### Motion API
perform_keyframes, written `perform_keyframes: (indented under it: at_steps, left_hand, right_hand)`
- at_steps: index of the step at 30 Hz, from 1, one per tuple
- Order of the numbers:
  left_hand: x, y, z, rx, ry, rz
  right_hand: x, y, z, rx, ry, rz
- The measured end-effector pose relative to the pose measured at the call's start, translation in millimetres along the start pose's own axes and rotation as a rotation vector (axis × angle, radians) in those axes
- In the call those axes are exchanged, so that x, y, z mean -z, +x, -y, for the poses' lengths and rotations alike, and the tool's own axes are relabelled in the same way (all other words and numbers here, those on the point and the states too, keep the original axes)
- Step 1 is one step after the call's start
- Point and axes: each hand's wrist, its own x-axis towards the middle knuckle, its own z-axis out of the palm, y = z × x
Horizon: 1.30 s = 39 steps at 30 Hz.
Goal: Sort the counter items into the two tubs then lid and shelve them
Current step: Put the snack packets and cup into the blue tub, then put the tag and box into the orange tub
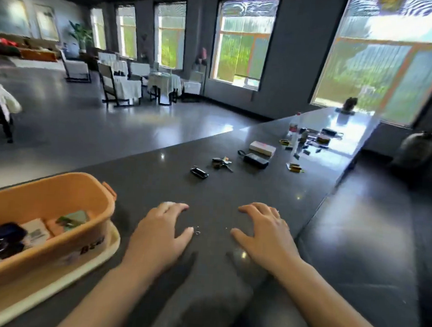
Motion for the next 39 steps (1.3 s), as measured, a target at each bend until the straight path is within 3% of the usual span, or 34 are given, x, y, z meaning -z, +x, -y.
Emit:
perform_keyframes:
  at_steps: [5, 11, 20, 31, 39]
  left_hand:
    - [-86.3, 37.1, -86.6, 0.029, -0.132, 0.021]
    - [-146.2, 89.6, -138.1, 0.048, -0.129, 0.077]
    - [-222.4, 226.1, -144.3, 0.089, -0.128, 0.018]
    - [-308.5, 375.0, -142.6, 0.218, -0.058, 0.163]
    - [-387.8, 474.8, -142.8, 0.451, -0.018, 0.161]
  right_hand:
    - [30.1, 6.3, -121.1, -0.088, -0.007, -0.004]
    - [42.2, 44.2, -207.3, -0.137, 0.023, 0.031]
    - [19.5, 170.3, -295.9, -0.13, 0.049, 0.052]
    - [-7.7, 317.5, -383.9, -0.147, 0.056, 0.095]
    - [-48.2, 463.6, -448.6, -0.011, 0.069, 0.16]
